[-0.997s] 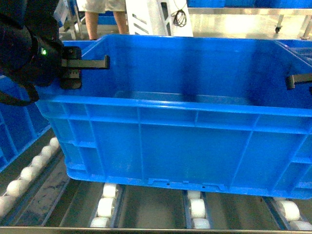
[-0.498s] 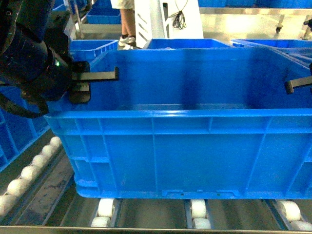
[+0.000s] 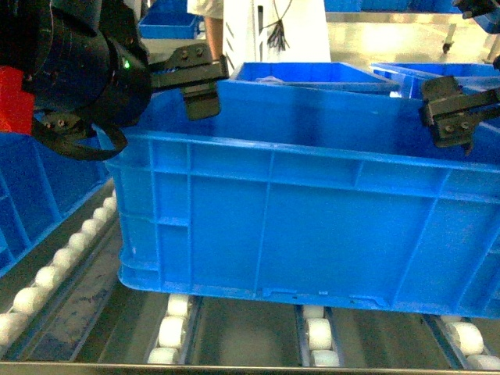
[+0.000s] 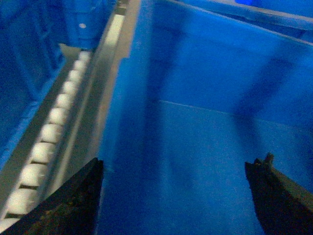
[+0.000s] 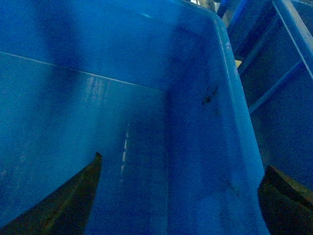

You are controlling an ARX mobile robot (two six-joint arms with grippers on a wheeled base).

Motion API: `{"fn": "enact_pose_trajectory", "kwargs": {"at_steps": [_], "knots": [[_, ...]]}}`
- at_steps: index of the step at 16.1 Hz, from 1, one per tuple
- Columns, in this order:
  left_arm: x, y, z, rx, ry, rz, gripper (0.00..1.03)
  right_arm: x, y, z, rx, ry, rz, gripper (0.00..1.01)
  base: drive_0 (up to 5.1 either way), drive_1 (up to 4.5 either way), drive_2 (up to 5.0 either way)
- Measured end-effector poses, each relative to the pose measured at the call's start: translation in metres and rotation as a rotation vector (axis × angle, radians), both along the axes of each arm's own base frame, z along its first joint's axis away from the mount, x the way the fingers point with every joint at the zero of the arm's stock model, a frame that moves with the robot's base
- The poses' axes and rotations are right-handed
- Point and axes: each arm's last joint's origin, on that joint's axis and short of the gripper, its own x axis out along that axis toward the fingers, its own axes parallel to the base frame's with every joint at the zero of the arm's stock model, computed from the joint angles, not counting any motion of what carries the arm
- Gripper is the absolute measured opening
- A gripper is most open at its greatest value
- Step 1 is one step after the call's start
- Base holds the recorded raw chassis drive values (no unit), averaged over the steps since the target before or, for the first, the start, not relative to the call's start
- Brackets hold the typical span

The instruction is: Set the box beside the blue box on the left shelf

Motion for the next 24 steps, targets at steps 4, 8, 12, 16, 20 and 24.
{"fn": "enact_pose_trajectory", "kwargs": {"at_steps": [4, 8, 12, 16, 20, 24], "knots": [[-0.003, -0.005, 0.000, 0.000, -0.070, -0.014, 0.95, 0.001, -0.001, 0.002, 0.006, -0.023, -0.002, 0.98, 0.0, 0.00, 0.0], [-0.065, 0.050, -0.028, 0.090, -0.385, 0.040, 0.52, -0.058, -0.024, -0.021, 0.191, -0.533, 0.056, 0.53, 0.0, 0.00, 0.0], [-0.121, 0.097, -0.031, 0.155, -0.440, 0.047, 0.01, -0.121, -0.038, -0.030, 0.203, -0.586, 0.066, 0.02, 0.0, 0.00, 0.0], [-0.159, 0.119, -0.034, 0.152, -0.461, 0.059, 0.01, -0.164, -0.055, -0.037, 0.204, -0.594, 0.057, 0.01, 0.0, 0.00, 0.0], [-0.187, 0.130, -0.051, 0.155, -0.433, 0.058, 0.01, -0.194, -0.054, -0.054, 0.209, -0.565, 0.058, 0.01, 0.0, 0.00, 0.0], [-0.206, 0.141, -0.048, 0.150, -0.451, 0.054, 0.01, -0.216, -0.054, -0.051, 0.209, -0.586, 0.061, 0.01, 0.0, 0.00, 0.0]]}}
